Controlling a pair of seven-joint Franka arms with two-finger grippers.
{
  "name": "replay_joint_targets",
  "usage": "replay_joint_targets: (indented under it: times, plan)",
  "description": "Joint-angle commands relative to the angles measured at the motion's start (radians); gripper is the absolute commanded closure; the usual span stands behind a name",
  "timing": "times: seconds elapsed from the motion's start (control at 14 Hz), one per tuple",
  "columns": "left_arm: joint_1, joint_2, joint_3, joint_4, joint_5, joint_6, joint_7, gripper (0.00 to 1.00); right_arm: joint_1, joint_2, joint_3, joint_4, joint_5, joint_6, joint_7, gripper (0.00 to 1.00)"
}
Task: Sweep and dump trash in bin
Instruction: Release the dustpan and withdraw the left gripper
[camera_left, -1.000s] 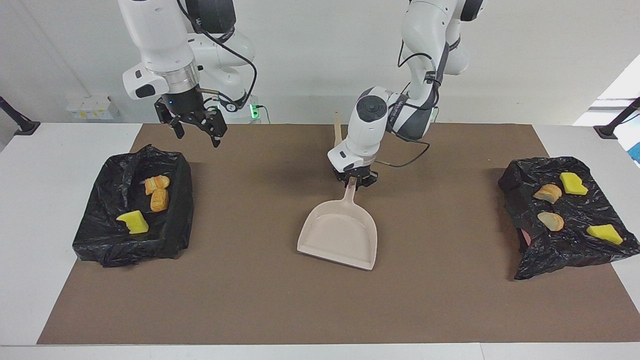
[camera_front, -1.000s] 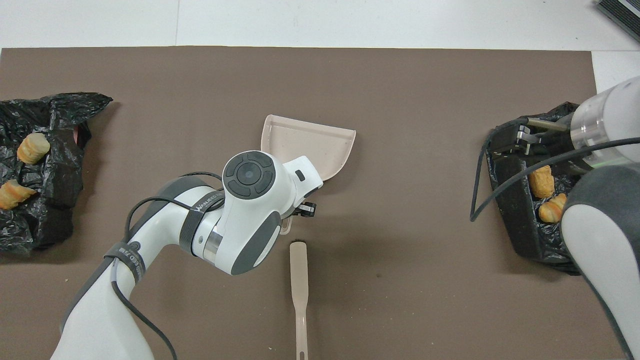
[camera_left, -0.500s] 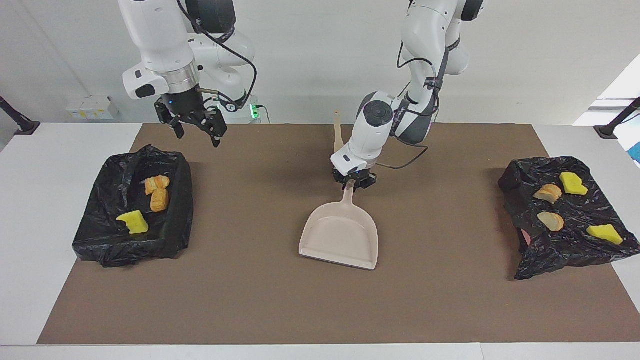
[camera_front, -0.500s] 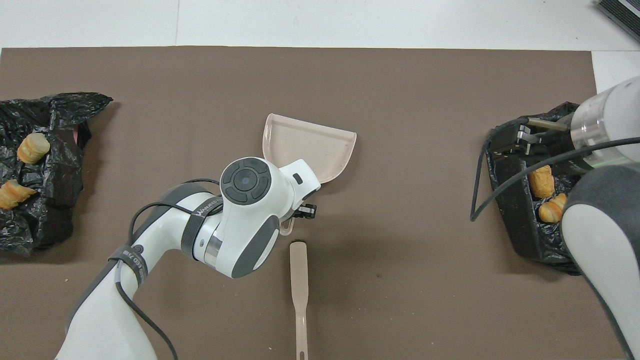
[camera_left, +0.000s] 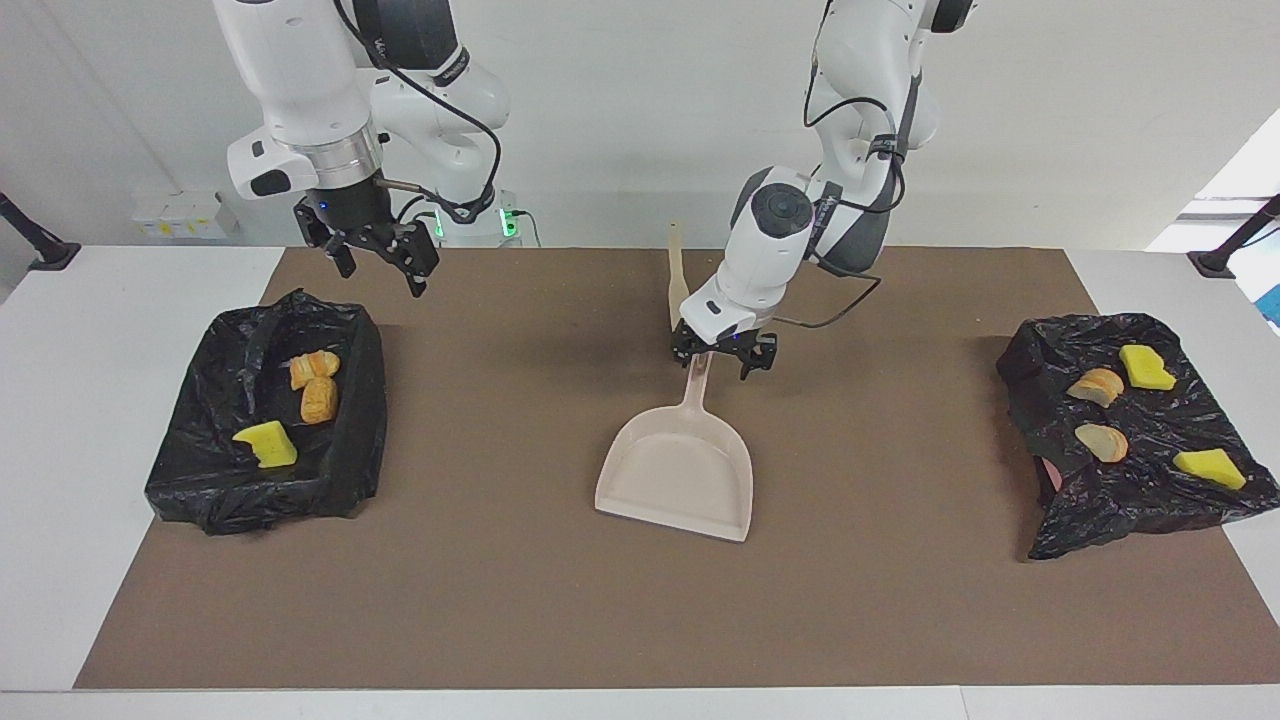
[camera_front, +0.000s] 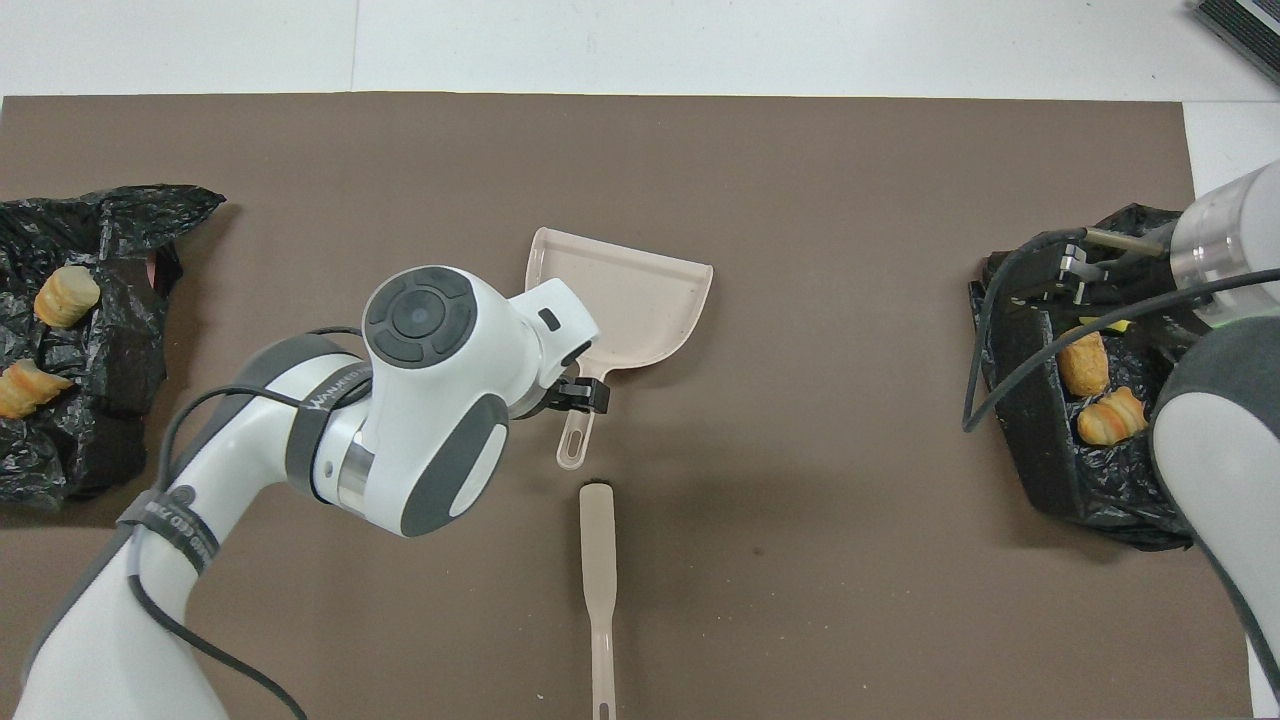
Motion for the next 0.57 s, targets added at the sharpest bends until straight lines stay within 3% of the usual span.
replay_joint_targets:
  times: [0.0, 0.5]
  plan:
    - [0.089, -0.028, -0.008, 0.011, 0.002, -0.023, 0.015, 0.0, -0.014, -0.002, 0.003, 0.0, 0.024, 0.0, -0.035, 0.0]
    - [0.294, -0.091, -0.008, 0.055, 0.011, -0.066, 0.263, 0.0, -0.023, 0.001, 0.003, 0.0, 0.024, 0.011, -0.048, 0.0]
